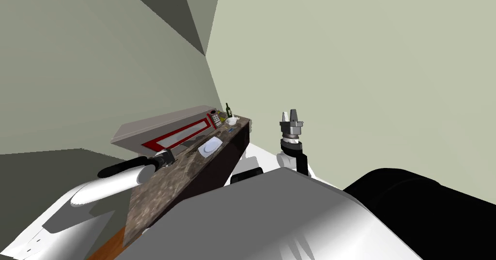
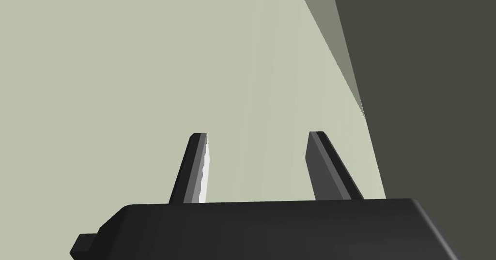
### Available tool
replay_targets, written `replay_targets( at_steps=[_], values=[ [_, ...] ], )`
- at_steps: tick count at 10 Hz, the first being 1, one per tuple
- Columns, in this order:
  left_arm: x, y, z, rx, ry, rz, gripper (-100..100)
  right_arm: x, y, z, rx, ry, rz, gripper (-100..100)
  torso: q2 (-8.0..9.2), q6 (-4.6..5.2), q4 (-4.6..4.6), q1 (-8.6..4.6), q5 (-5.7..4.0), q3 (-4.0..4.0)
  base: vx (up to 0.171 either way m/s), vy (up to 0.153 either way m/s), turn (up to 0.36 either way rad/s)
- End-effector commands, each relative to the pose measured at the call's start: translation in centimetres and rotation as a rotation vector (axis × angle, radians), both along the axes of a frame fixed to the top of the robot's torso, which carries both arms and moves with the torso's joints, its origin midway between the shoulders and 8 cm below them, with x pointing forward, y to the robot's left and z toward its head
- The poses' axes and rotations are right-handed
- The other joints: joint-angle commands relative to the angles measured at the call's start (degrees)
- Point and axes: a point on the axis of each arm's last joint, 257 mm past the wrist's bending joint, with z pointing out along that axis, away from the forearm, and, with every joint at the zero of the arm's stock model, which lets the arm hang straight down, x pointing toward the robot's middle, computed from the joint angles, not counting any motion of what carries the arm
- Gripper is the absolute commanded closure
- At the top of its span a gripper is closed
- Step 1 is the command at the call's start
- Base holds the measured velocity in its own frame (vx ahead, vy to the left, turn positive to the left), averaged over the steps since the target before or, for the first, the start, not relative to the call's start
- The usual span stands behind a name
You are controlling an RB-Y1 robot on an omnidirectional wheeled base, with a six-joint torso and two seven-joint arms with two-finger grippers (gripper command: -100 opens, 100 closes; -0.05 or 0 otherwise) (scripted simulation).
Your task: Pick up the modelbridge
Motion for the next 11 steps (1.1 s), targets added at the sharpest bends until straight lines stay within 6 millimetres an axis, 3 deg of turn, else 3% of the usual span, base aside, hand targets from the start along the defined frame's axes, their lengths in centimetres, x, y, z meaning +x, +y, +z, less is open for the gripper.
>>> replay_targets(
  at_steps=[1, 4, 11],
  values=[
    [-0.4, 0.3, -0.5, -0.012, 0.025, 0.013, -100, 0.0, 0.0, 0.0, 0.0, 0.0, 0.0, 0, 0.0, 0.0, 0.0, 0.0, 0.0, 0.0, 0.028, -0.018, 0.014],
    [-2.3, 2.4, -1.6, -0.092, 0.092, 0.11, -100, 0.0, 0.0, 0.0, 0.0, 0.0, 0.0, 0, -0.03, -0.01, -0.01, -0.03, -0.01, -0.02, 0.066, -0.033, -0.141],
    [-6.4, 3.7, -4.0, -0.198, 0.243, 0.235, -100, 0.0, 0.0, 0.0, 0.0, 0.0, 0.0, 0, -0.11, 0.0, -0.03, -0.05, -0.01, -0.07, 0.061, -0.022, -0.082]
  ],
)
